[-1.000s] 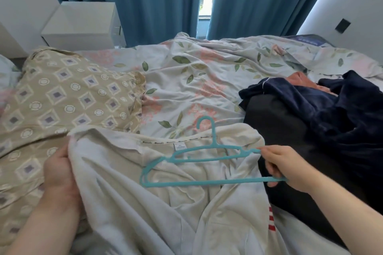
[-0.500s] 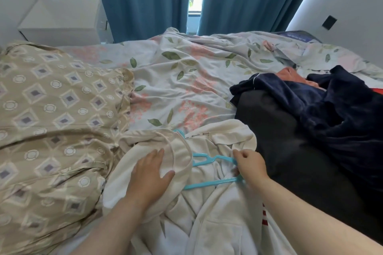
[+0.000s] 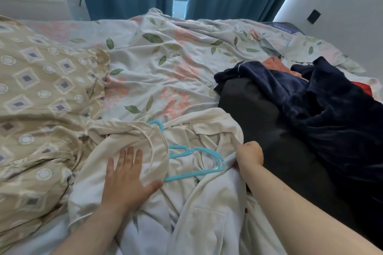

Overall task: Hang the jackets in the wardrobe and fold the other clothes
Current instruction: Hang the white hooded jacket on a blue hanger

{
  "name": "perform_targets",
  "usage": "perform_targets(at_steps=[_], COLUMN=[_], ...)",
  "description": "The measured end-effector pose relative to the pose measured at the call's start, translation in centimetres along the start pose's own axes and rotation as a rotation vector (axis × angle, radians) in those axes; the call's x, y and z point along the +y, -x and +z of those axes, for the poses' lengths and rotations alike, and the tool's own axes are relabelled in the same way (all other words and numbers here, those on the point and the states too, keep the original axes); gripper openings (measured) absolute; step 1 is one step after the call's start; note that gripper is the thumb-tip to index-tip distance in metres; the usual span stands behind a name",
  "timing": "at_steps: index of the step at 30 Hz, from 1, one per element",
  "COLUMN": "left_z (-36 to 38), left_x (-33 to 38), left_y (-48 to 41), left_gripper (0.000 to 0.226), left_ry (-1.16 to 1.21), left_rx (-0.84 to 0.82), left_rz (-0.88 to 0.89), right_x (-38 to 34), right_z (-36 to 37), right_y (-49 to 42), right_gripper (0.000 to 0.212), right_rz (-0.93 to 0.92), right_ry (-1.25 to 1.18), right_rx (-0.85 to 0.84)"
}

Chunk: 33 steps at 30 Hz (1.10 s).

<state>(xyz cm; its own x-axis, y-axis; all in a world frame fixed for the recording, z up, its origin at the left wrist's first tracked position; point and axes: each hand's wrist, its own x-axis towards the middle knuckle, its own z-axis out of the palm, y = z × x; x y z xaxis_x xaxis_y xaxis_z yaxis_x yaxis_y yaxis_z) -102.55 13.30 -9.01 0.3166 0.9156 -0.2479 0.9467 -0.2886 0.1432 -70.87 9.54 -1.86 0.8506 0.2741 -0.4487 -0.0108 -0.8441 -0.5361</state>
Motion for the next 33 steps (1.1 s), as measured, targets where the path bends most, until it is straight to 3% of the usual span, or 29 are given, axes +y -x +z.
perform_targets(at_steps=[3,5,7,10,12,13,14,16,18,21,26,33], left_z=[0.2,0.2,0.2,0.4,0.6,0.7,0.8,1.1,1.5,2.0,2.1,2.6], left_x=[0.4,0.7,1.0,1.0,0.5,0.2,0.1,-0.2,-0.4,-0.6,-0.7,-0.5], left_y=[-0.3,-1.0,-1.7,-2.0,-1.9,-1.8,-1.8,-1.8,-1.8,-1.8,-1.6,-2.2], left_gripper=[0.121,0.121,0.121,0.119,0.110,0.103,0.096,0.087,0.082,0.076,0.073,0.073], left_ry=[-0.002,0.007,0.013,0.010,0.029,0.041,0.051,0.054,0.051,0.063,0.091,0.057], left_rx=[0.037,0.050,0.058,0.063,0.094,0.109,0.121,0.111,0.103,0.128,0.167,0.164], left_rz=[-0.038,-0.046,-0.045,-0.024,0.012,0.031,0.044,0.052,0.054,0.076,0.084,0.052], right_x=[-0.8,-2.3,-4.0,-4.9,-4.4,-3.7,-3.0,-0.9,1.7,4.8,6.0,6.4], right_z=[-4.1,-6.5,-6.3,-1.9,1.7,3.1,4.1,5.6,6.7,8.7,10.2,10.9], right_y=[-1.2,-0.8,1.4,6.7,9.3,9.7,9.7,9.0,8.5,7.4,6.7,5.6], right_gripper=[0.011,0.017,0.011,0.010,0.006,0.013,0.020,0.034,0.052,0.070,0.071,0.074], right_rz=[-0.097,-0.128,-0.230,-0.476,-0.444,-0.474,-0.581,-0.943,-1.143,-1.190,-1.204,-1.230], right_ry=[-0.149,-0.241,-0.279,-0.117,-0.070,-0.035,0.061,0.362,0.623,0.857,0.816,0.791], right_rx=[0.042,-0.019,-0.165,-0.484,-0.783,-0.819,-0.759,-0.409,-0.344,-0.373,-0.293,-0.313])
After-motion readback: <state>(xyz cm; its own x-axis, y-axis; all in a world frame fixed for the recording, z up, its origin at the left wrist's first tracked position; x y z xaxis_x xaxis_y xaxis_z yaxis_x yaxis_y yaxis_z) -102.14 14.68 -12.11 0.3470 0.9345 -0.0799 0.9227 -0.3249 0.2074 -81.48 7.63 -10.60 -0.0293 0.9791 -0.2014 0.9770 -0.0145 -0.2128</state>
